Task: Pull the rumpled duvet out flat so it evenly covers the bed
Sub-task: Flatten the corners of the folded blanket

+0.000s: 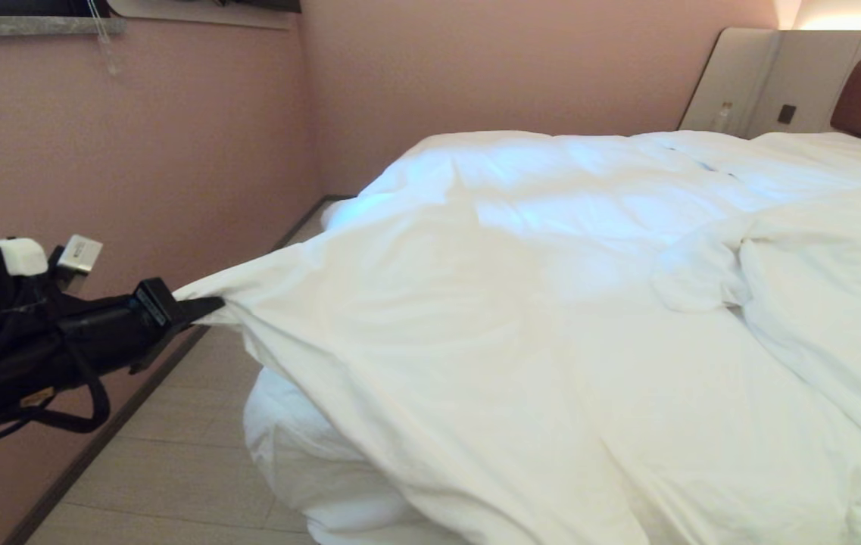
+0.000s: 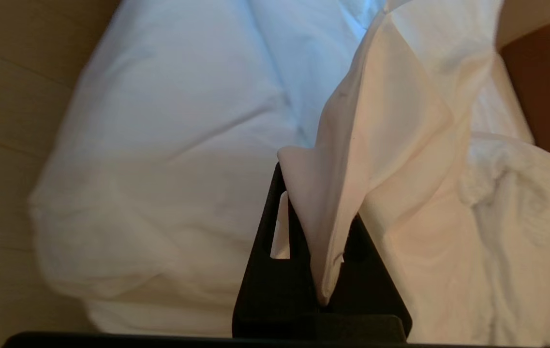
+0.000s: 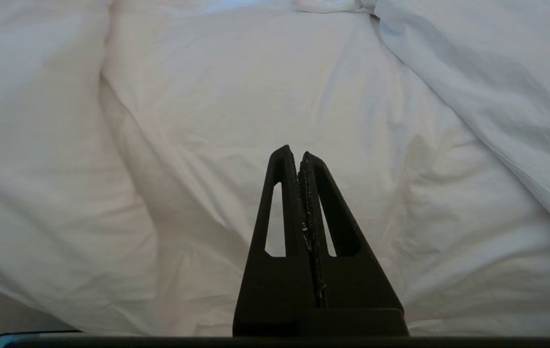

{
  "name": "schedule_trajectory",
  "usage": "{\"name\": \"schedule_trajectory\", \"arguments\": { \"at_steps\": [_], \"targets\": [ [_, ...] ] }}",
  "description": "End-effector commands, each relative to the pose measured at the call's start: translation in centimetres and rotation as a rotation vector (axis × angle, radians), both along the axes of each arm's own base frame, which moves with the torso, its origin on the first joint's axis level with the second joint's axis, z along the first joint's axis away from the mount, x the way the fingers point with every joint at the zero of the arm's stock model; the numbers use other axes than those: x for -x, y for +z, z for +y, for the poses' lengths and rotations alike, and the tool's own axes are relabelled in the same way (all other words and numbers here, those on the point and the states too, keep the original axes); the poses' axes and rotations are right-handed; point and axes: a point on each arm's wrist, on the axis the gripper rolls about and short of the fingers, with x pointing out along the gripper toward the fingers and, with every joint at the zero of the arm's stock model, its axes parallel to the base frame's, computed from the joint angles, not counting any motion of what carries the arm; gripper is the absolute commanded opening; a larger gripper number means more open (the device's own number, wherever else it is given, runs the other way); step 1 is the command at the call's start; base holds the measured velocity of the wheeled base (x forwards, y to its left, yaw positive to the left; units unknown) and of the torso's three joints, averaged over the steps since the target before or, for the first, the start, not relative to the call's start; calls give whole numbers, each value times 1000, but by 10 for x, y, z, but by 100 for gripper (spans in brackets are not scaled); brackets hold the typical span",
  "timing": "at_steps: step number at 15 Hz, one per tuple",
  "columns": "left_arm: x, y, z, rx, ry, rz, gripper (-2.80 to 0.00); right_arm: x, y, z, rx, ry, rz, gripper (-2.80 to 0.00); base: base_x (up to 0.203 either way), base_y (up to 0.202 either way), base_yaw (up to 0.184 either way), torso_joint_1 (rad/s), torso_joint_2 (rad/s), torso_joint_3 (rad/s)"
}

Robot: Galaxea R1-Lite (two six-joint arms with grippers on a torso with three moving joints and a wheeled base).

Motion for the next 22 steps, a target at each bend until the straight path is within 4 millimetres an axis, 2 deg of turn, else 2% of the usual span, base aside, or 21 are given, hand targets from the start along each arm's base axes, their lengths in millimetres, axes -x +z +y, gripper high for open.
{"name": "schedule_trajectory", "arguments": {
  "at_steps": [1, 3, 6, 10, 14, 17, 22],
  "targets": [
    [14, -2, 10, -20, 37, -6, -280, 0, 0, 0, 0, 0, 2, -280, 0, 0, 0, 0, 0, 0],
    [25, -7, 15, -46, 60, -2, -280, 0, 0, 0, 0, 0, 2, -280, 0, 0, 0, 0, 0, 0],
    [44, -7, 13, -57, 67, -4, -280, 0, 0, 0, 0, 0, 2, -280, 0, 0, 0, 0, 0, 0],
    [91, -17, 8, -120, 67, -25, -280, 0, 0, 0, 0, 0, 2, -280, 0, 0, 0, 0, 0, 0],
    [123, -18, 8, -128, 102, -6, -280, 0, 0, 0, 0, 0, 1, -280, 0, 0, 0, 0, 0, 0],
    [148, -12, 3, -131, 112, -16, -280, 0, 0, 0, 0, 0, 1, -280, 0, 0, 0, 0, 0, 0],
    [202, -9, -9, -155, 121, -49, -280, 0, 0, 0, 0, 0, 2, -280, 0, 0, 0, 0, 0, 0]
  ]
}}
